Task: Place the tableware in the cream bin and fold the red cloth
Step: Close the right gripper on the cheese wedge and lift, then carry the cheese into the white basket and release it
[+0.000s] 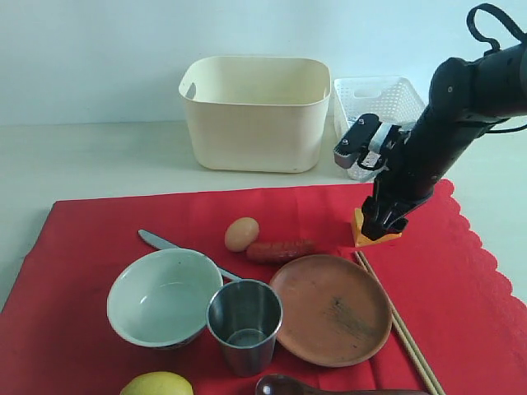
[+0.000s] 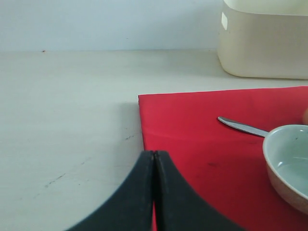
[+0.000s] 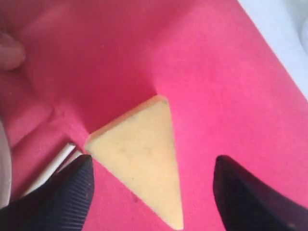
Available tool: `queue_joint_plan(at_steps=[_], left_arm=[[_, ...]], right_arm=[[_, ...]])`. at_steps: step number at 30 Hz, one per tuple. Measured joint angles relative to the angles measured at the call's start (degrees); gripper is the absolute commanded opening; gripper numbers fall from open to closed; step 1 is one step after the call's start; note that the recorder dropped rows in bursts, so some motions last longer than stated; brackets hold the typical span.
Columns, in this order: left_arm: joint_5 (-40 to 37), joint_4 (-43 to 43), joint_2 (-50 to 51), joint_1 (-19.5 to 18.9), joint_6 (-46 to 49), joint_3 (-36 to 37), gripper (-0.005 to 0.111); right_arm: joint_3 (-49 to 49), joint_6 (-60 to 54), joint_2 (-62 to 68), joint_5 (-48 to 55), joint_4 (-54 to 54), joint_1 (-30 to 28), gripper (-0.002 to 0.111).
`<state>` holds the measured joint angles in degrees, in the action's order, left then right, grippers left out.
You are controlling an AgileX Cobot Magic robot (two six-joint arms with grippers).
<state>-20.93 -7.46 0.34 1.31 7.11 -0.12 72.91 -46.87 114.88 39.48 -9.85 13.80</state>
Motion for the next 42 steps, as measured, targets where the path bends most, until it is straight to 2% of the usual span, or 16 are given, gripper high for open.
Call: queue_joint_plan(at_steps=[5,8,10,11,12,13,14,15,22,27,36,42], left_arm=[[0.0,0.0,0.0,0.0,0.0,0.0,0.000],[0.0,0.0,0.0,0.0,0.0,0.0,0.000],[0.0,0.0,0.0,0.0,0.0,0.0,0.000],[0.0,0.0,0.0,0.0,0.0,0.0,0.000],[0.0,0.0,0.0,0.0,0.0,0.0,0.000],[0.0,0.0,0.0,0.0,0.0,0.0,0.000],[0.0,0.0,0.0,0.0,0.0,0.0,0.000],[0.0,0.0,0.0,0.0,0.0,0.0,0.000],[0.0,0.0,0.0,0.0,0.0,0.0,0.000],[0.0,0.0,0.0,0.0,0.0,0.0,0.000],[0.0,0.0,0.0,0.0,0.0,0.0,0.000],[0.0,0.0,0.0,0.0,0.0,0.0,0.000]], right_arm=[[3.4,-1.0,3.5,3.5,-0.5,0.0,0.066],[4.5,-2.0,5.6,4.7,-0.5,0.0,0.058],[4.8,-2.9,6.4,4.7,-0.5,0.0,0.048],[4.8,-3.1,6.7,4.7,-0.5,0.0,0.039],[4.9,-3.3,6.8,4.6,-0.5,0.0,0.024],[5.0,-3.4,6.9,4.0,-0.6,0.0,0.018],[5.0,-3.4,6.9,3.6,-0.6,0.0,0.008],[5.0,-3.4,6.9,2.8,-0.7,0.0,0.006],[5.0,-0.7,6.5,1.9,-1.0,0.0,0.005],[5.0,3.9,0.6,3.3,-2.3,0.0,0.005],[5.0,5.6,-10.2,5.9,-9.9,0.0,0.005],[5.0,10.0,-15.0,6.1,-10.4,0.0,0.005]])
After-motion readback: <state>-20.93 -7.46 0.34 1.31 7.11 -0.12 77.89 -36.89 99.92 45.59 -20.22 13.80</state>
